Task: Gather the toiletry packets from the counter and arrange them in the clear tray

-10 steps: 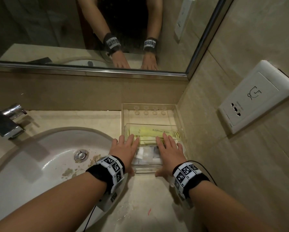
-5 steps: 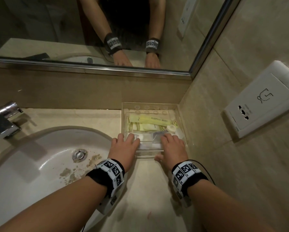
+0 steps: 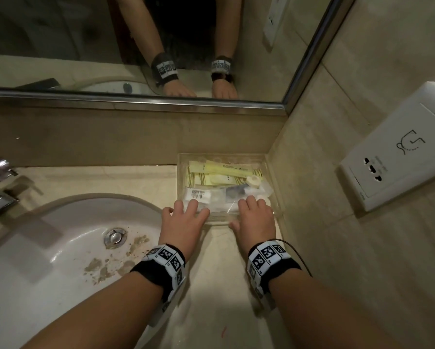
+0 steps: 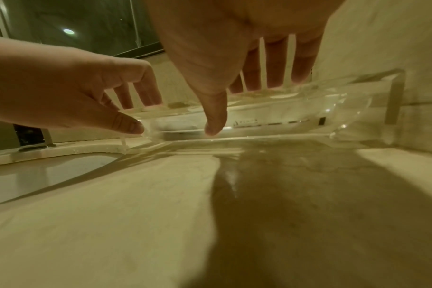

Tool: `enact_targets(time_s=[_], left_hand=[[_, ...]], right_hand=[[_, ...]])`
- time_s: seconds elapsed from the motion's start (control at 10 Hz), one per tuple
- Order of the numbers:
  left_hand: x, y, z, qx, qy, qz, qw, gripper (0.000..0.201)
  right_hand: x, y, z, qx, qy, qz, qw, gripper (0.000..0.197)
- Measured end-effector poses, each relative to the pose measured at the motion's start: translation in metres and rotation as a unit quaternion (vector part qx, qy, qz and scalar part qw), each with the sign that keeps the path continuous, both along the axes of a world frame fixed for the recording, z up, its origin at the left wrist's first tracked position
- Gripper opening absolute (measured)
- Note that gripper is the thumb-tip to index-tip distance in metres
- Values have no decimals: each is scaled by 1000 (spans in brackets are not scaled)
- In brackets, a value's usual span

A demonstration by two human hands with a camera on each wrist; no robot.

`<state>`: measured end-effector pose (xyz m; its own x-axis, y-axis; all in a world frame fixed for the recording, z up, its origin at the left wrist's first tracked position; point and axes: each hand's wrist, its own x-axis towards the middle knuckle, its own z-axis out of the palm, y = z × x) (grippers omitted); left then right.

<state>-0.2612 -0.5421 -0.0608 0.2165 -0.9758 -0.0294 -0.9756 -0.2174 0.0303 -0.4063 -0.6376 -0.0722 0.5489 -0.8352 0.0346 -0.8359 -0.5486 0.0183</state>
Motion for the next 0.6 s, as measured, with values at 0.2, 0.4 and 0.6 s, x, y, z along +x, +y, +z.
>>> enact_targets(time_s=[0.2, 0.4, 0.6], left_hand=[[2, -8, -5, -4, -3, 13, 1000, 49], [0, -4, -2, 10, 12, 36, 999, 43], [11, 3, 20, 79, 45, -24, 996, 57]], right_hand=[[5, -5, -8, -31, -6, -16, 999, 39], [5, -1, -6, -10, 10, -31, 999, 33], [14, 13, 17, 33, 54, -44, 997, 40]])
